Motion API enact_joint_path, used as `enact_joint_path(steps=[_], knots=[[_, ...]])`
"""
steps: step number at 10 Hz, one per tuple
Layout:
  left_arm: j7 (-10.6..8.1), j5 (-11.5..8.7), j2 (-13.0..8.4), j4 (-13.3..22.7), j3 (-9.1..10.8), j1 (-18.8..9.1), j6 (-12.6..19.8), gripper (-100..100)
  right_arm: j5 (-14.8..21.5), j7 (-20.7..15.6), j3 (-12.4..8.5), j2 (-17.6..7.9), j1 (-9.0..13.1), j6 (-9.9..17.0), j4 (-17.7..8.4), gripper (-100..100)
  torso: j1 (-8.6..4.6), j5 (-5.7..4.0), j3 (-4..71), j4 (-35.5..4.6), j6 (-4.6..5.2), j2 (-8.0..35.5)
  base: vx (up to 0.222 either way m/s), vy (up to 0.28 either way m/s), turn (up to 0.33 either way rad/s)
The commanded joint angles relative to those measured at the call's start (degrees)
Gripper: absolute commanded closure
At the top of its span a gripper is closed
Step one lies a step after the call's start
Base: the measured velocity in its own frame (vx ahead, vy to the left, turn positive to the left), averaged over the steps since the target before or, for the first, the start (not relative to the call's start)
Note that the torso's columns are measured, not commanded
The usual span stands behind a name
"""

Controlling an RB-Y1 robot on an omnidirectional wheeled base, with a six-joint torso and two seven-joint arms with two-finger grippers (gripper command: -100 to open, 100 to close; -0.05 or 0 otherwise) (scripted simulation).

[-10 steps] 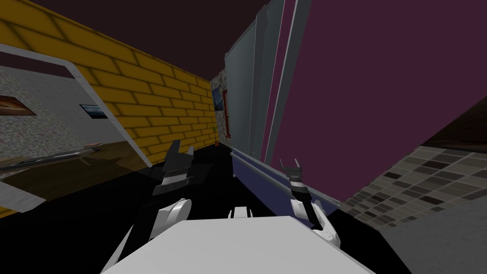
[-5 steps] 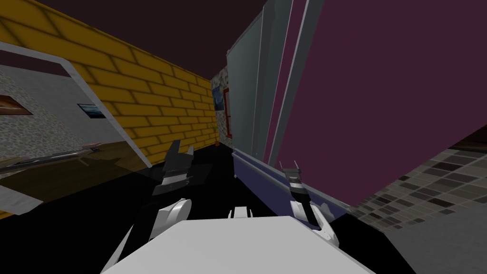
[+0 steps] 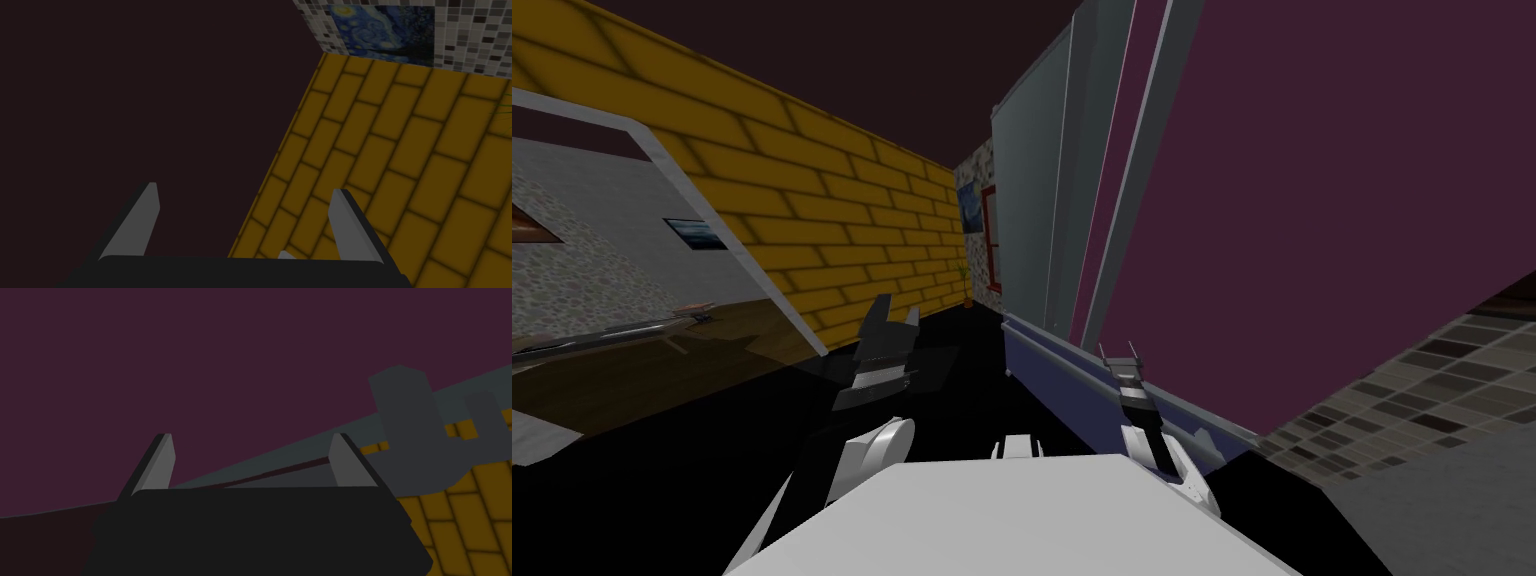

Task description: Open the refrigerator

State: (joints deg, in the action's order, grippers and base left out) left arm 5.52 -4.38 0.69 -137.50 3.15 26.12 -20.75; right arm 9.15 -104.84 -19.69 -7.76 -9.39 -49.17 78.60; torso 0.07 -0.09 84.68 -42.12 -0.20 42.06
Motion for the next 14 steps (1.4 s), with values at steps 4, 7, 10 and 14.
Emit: enact_joint_path(steps=[4,7,10,14], knots=[[0.0,0.0,0.0,0.0,0.0,0.0,0.0,0,1.24,-7.32,-0.67,0.95,1.13,0.47,-4.88,-100,0.0,-0.28,0.31,0.45,-0.32,-0.58,0.023,0.046,-0.014],[0.0,0.0,0.0,0.0,0.0,0.0,0.0,0,1.76,-10.48,-1.06,1.48,1.65,0.56,-6.99,-100,0.15,-0.2,0.27,0.34,-0.42,-0.53,0.017,0.048,-0.02],[0.0,0.0,0.0,0.0,0.0,0.0,0.0,0,2.16,-12.84,-1.34,2.04,2.02,0.61,-8.51,-100,0.12,-0.21,0.3,0.33,-0.46,-0.58,0.015,0.046,-0.003],[0.0,0.0,0.0,0.0,0.0,0.0,0.0,0,4.81,-11.92,-1.15,3.01,1.42,-0.92,-7.54,-100,0.0,-0.18,0.22,0.23,-0.34,-0.42,0.03,0.008,-0.122]])
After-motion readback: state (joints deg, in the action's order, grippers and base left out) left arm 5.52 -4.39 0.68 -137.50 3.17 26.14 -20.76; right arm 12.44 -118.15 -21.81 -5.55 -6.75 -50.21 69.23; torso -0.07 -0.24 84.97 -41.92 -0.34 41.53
